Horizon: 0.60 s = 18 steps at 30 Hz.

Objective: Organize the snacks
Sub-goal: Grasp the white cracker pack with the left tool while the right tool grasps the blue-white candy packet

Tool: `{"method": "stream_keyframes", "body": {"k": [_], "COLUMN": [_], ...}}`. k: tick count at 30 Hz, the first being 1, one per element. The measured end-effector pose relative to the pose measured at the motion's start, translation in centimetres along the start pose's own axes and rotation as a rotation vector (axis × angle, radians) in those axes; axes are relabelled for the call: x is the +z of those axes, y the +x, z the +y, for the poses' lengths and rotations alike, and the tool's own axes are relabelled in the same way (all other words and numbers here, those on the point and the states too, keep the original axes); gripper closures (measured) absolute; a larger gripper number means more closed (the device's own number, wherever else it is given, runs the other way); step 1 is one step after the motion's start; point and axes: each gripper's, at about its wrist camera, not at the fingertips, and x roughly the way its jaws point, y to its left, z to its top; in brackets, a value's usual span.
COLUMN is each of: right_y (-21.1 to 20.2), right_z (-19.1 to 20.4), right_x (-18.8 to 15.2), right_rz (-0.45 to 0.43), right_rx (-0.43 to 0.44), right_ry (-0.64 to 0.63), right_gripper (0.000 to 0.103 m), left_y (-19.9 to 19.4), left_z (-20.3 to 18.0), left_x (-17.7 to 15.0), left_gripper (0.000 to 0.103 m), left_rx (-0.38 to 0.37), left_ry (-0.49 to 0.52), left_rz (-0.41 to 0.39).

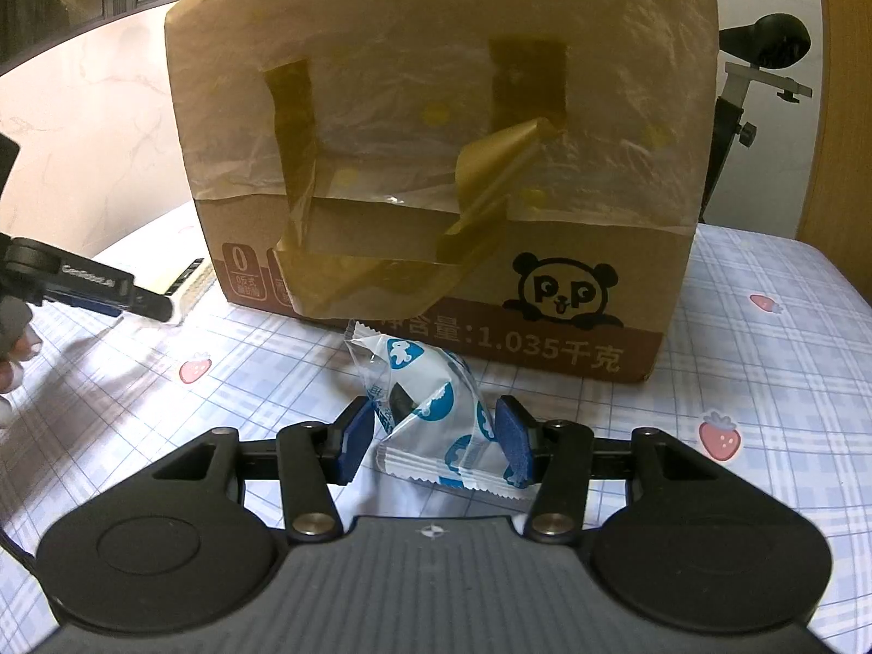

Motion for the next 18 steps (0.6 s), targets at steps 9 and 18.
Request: {"method": "stream_keyframes", "body": {"k": [9,18], "right_y": [0.0,0.1], "right_z": [0.1,0.1], "right_x": [0.0,0.0], "right_rz": [0.001,0.005], "right_rx": [-0.002,0.000], "right_ry": [-0.003,-0.003], "right_gripper": [0.050,0.050], "left_y": [1.2,3.8], "left_z": [-2.0,-2.3], "left_x": [2.9,2.6], "left_gripper": [0.030,0.039], "left_rx": [-0.021,0.025], "left_ry": [0.027,0.045], "left_rz": [-0.048,-0.021]}}
